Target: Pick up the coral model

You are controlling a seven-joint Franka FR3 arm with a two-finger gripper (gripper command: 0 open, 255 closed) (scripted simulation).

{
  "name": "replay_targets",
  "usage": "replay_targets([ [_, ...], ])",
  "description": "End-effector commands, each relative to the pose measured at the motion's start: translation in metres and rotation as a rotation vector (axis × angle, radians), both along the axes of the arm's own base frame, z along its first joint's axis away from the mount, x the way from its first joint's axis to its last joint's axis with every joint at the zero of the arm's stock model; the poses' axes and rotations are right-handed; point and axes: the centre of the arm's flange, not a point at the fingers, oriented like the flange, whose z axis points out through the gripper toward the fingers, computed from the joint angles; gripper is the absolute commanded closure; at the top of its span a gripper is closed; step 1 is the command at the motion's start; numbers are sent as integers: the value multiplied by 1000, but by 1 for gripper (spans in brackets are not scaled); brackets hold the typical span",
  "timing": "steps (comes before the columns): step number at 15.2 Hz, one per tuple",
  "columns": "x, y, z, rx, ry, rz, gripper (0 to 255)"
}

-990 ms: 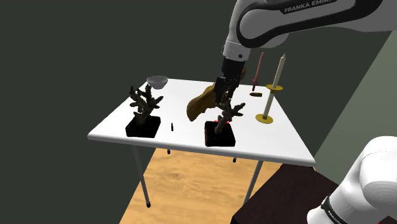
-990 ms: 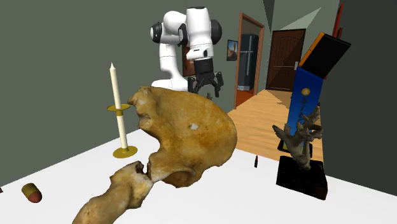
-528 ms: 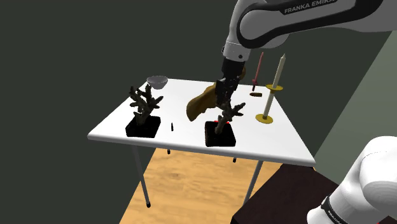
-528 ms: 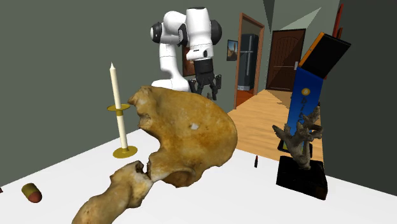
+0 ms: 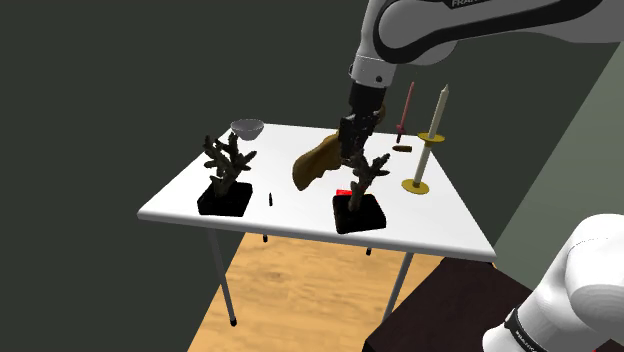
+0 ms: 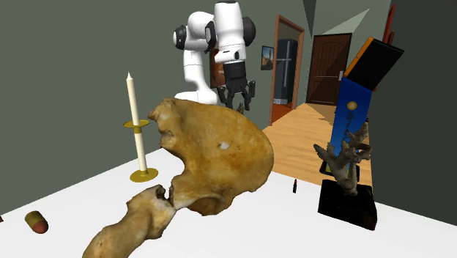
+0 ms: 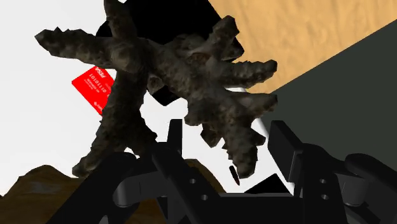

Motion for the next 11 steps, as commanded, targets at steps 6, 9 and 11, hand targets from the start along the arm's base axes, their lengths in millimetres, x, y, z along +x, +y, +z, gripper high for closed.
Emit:
replay_targets([
  [6, -1, -1, 38, 0, -3, 0, 255],
  [9, -1, -1, 54, 0, -3, 0, 255],
  [11, -1, -1, 60, 0, -3, 0, 255],
])
